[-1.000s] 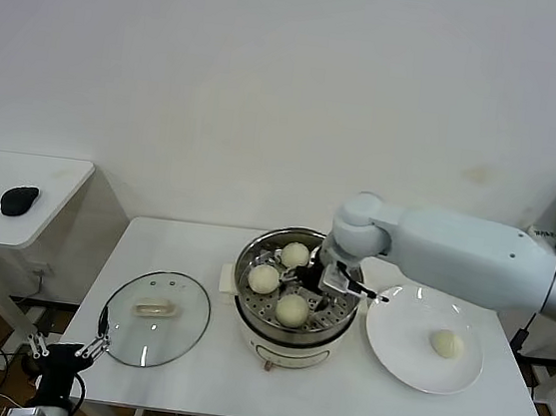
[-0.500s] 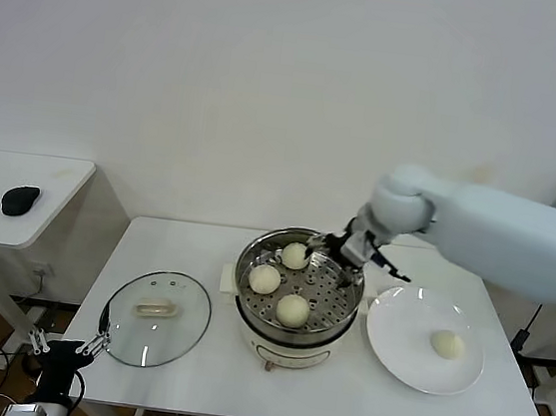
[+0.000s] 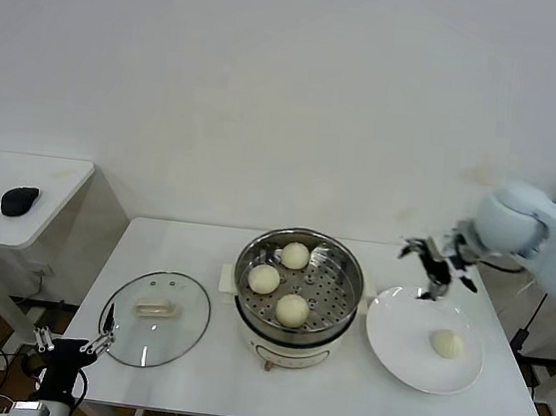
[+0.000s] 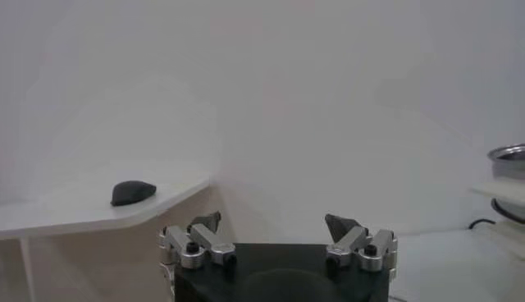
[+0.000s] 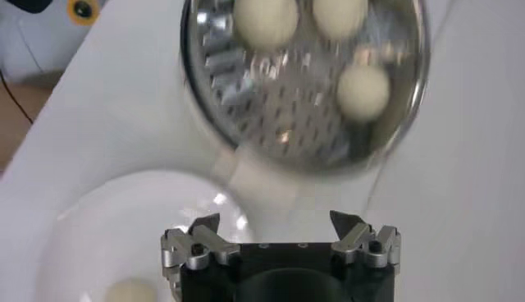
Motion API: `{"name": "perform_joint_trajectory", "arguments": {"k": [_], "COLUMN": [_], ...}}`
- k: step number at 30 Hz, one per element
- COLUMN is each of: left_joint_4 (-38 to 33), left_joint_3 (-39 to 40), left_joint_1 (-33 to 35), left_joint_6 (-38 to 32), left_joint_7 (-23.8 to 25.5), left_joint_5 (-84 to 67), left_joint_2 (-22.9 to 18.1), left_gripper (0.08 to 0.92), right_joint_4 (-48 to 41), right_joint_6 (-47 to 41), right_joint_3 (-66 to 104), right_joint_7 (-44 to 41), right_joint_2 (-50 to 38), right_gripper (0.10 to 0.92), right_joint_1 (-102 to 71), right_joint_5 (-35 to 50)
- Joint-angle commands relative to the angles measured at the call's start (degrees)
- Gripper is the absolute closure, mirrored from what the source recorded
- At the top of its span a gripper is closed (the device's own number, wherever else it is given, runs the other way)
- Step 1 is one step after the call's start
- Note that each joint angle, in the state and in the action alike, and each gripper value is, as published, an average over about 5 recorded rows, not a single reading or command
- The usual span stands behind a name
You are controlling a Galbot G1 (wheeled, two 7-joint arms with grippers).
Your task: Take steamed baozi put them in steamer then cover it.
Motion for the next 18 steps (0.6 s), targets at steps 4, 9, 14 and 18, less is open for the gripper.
{"name": "perform_joint_trajectory", "arguments": {"k": [4,9,14,18], "left_joint_4": [0.14,-0.16,-0.13,-0.17], "left_joint_3": [0.43,0.30,-0.14,-0.45], "left_joint_1": [0.21,0.67,0.97,1.15], "left_joint_6": [0.14,0.24,0.24,0.23], "left_joint_7": [0.02,0.02,0.02,0.03], "left_joint_5": [0.61,0.96,0.99,0.96], "left_joint_2": [-0.29,-0.50,-0.53,-0.61], "left_gripper": [0.177,0.177,0.177,0.177], "right_joint_4": [-8.45,-12.77,-16.32,-18.94], "right_joint_6": [1.47,2.70,2.83,2.88], "right_joint_3": [29.47,34.64,36.36,36.61], "right_joint_7": [-1.63,-0.99,-0.36,-0.06], "right_joint_2": [-9.13,-5.78,-2.39,0.24], "right_gripper": [0.203,0.203,0.203,0.203], "right_joint_1": [-34.69,-40.53,-43.14,-43.85], "right_joint_5": [-12.11,-15.18,-16.85,-17.58]}}
